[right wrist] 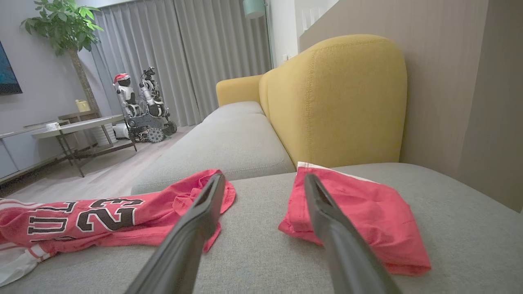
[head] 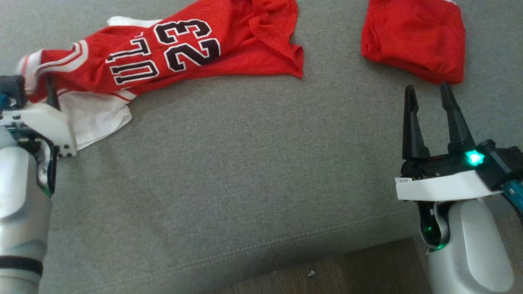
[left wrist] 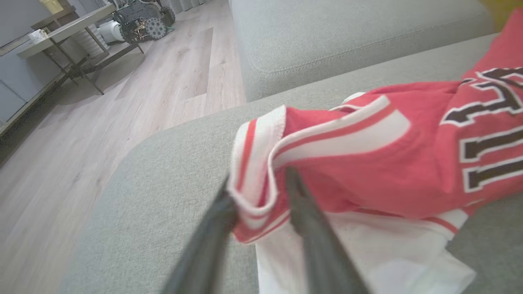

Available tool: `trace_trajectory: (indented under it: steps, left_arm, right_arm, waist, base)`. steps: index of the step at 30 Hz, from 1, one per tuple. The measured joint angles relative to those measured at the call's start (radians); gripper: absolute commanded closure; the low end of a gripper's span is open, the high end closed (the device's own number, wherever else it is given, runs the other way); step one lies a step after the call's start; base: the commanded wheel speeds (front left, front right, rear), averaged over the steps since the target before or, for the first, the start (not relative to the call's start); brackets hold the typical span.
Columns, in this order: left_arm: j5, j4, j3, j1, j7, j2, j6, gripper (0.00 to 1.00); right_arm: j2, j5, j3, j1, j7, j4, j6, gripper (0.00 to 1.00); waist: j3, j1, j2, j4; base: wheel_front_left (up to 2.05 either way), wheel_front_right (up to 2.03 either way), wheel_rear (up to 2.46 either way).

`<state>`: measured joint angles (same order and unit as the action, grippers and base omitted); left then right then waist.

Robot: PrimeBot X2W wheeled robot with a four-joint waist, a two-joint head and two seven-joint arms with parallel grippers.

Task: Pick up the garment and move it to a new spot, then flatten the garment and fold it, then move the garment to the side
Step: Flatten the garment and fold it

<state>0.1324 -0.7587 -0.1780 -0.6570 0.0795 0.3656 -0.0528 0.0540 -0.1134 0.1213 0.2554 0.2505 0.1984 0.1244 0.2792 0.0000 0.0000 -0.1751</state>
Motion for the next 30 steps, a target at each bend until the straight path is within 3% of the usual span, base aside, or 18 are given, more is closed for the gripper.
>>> trace_trajectory:
  steps: [6,14,30]
  left_arm:
    - [0.0,-0.053,0.004,-0.071,0.104,-0.013,-0.054,0.0]
    - [0.032,-0.04,0.025,-0.071,0.164,-0.046,-0.052,0.0]
    - [0.154,0.445,0.095,0.402,0.17,-0.249,-0.025,0.0]
  right_arm:
    - [0.0,0.001,0.001,0.002,0.0,0.015,0.0,0.0]
    - [0.0,0.003,0.001,0.004,0.0,0.034,0.0,0.0]
    - [0.0,0.012,-0.021,-0.06,0.0,0.042,0.0,0.0]
  waist:
    - [0.011,0.0,0.0,0.016]
    - [-0.019,0.0,0.0,0.082]
    - [-0.144,0.0,0.0,0.232]
  base:
    - [0.0,0.0,0.0]
    - [0.0,0.0,0.0]
    - [0.0,0.0,0.0]
